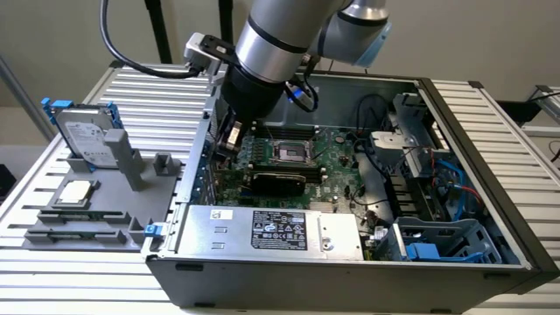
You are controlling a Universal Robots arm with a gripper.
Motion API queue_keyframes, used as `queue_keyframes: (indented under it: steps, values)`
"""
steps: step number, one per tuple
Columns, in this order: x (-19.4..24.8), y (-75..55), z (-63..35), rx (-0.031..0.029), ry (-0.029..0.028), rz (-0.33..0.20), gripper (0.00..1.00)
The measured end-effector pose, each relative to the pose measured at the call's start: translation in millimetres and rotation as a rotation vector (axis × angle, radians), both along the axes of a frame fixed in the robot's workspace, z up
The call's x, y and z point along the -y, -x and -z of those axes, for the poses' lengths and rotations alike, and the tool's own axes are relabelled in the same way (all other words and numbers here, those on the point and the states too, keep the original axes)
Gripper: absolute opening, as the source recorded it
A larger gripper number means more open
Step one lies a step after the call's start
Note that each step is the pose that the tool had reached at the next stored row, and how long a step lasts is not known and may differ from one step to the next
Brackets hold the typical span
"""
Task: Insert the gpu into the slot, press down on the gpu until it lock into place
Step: 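Press down on the gpu until it lock into place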
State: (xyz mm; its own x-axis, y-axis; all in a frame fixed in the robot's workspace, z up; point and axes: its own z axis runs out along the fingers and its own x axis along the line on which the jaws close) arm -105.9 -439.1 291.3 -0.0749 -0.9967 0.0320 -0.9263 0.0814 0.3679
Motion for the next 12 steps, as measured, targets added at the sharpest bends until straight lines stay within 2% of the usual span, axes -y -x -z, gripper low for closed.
queue_keyframes:
  steps: [4,5,6,8,12]
  values:
    - [0.0,-6.0,-7.0,0.0021,0.0,0.0,0.11]
    - [0.0,-7.0,-7.4,0.0069,0.0,0.0,0.11]
    - [0.0,-8.0,-7.5,0.0145,-0.0001,0.0,0.11]
    - [0.0,-10.1,-7.5,0.0366,-0.0001,0.0,0.11]
    - [0.2,-14.1,-7.5,0.0945,-0.0001,-0.003,0.11]
